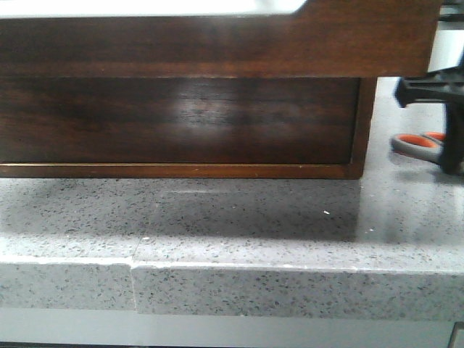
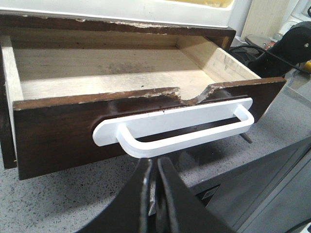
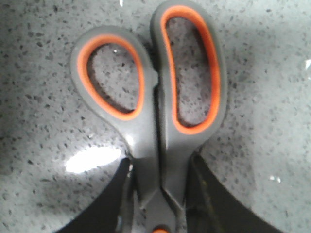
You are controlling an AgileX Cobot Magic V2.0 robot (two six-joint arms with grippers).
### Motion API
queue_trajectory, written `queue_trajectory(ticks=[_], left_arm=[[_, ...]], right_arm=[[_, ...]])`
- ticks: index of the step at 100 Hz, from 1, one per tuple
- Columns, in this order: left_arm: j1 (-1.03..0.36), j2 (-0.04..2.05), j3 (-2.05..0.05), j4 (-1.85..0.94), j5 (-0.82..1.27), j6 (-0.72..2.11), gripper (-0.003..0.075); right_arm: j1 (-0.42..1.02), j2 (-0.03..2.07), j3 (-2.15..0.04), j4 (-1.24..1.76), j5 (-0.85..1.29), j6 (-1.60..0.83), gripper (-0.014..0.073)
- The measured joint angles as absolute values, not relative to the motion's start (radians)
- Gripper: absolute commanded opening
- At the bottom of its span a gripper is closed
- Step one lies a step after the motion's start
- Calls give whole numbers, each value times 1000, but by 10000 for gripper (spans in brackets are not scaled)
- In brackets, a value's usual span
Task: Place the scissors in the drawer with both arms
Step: 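Grasp the grey-and-orange scissors by the handles with the right gripper, then carry the scissors over the open drawer and release with right gripper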
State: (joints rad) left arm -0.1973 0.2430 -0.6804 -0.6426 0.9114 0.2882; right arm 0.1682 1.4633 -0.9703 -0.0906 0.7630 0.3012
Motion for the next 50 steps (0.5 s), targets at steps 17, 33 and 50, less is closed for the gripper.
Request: queue_trajectory(ticks=[17,33,50], left_arm=[[-197,243,-680,-643,918,320,-20],[-197,243,-680,-643,918,357,-20],[-197,243,-680,-643,918,366,-20]], right_arm=[[168,1270,-969,-85,821,301,-67],[171,1059,-1066,-86,842,260,-67],[241,944,-1243,-86,854,133,-67]])
